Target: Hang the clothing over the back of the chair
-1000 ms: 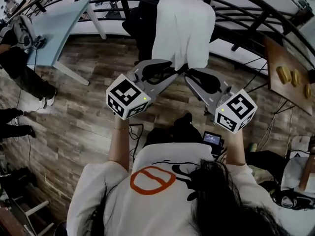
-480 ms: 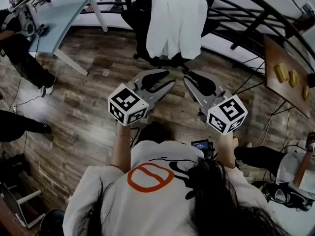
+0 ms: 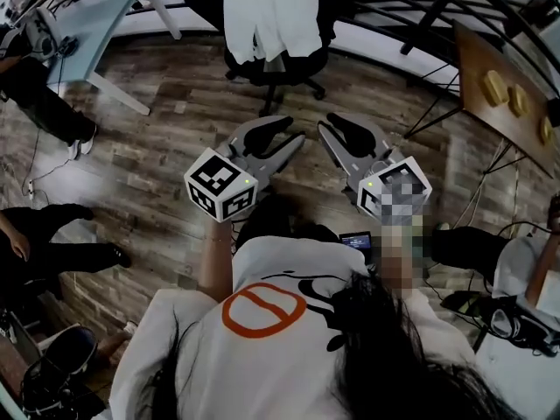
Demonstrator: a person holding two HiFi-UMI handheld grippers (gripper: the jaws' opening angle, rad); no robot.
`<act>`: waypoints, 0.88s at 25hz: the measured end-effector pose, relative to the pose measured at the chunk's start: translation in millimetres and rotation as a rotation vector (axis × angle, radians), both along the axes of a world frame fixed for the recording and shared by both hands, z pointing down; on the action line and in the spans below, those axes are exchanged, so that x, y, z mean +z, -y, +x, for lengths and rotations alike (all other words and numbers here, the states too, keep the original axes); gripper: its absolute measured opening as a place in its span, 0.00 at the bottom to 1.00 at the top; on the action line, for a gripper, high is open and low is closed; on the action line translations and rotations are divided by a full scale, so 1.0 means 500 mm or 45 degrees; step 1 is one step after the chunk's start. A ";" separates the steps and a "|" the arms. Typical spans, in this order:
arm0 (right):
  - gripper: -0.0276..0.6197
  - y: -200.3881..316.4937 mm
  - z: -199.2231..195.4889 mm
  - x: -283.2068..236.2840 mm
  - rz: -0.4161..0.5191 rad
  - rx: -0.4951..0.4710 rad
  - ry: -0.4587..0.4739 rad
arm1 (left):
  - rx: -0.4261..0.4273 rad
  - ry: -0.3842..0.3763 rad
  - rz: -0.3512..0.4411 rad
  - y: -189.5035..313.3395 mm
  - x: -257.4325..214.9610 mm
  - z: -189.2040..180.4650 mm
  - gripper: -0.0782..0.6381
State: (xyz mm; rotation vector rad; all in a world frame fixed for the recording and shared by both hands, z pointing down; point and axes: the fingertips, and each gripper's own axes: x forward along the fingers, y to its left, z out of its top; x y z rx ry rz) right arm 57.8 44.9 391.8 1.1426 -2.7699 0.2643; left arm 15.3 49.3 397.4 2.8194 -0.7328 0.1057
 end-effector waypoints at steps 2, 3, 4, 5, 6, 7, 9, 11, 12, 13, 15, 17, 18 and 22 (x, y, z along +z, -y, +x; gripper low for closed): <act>0.20 -0.024 0.012 0.011 -0.003 0.001 -0.012 | -0.020 0.004 -0.012 -0.026 0.007 0.011 0.45; 0.20 -0.037 0.017 0.015 -0.004 0.000 -0.014 | -0.028 0.013 -0.018 -0.040 0.011 0.016 0.45; 0.20 -0.050 0.021 0.018 -0.006 0.000 -0.012 | -0.035 0.025 -0.022 -0.054 0.016 0.021 0.45; 0.20 -0.062 0.025 0.020 -0.008 0.000 -0.006 | -0.044 0.040 -0.025 -0.068 0.021 0.024 0.45; 0.20 -0.075 0.028 0.023 -0.010 0.000 0.001 | -0.053 0.055 -0.026 -0.082 0.026 0.026 0.45; 0.20 -0.086 0.030 0.026 -0.011 0.000 0.008 | -0.063 0.066 -0.027 -0.095 0.031 0.028 0.45; 0.20 -0.109 0.035 0.033 -0.013 0.001 0.021 | -0.079 0.075 -0.031 -0.119 0.039 0.031 0.45; 0.20 -0.129 0.041 0.040 -0.019 0.004 0.034 | -0.092 0.079 -0.034 -0.140 0.046 0.035 0.45; 0.20 -0.137 0.043 0.044 -0.023 0.004 0.038 | -0.097 0.084 -0.035 -0.150 0.050 0.038 0.45; 0.19 -0.145 0.046 0.048 -0.026 0.004 0.039 | -0.100 0.092 -0.036 -0.159 0.053 0.040 0.45; 0.19 -0.159 0.049 0.055 -0.031 0.001 0.042 | -0.104 0.108 -0.040 -0.176 0.061 0.045 0.45; 0.19 -0.171 0.050 0.061 -0.039 -0.005 0.051 | -0.108 0.116 -0.045 -0.190 0.068 0.049 0.45; 0.19 -0.175 0.050 0.063 -0.043 -0.009 0.058 | -0.109 0.117 -0.047 -0.196 0.070 0.051 0.45; 0.17 -0.188 0.052 0.061 -0.052 -0.020 0.080 | -0.107 0.112 -0.046 -0.210 0.070 0.059 0.45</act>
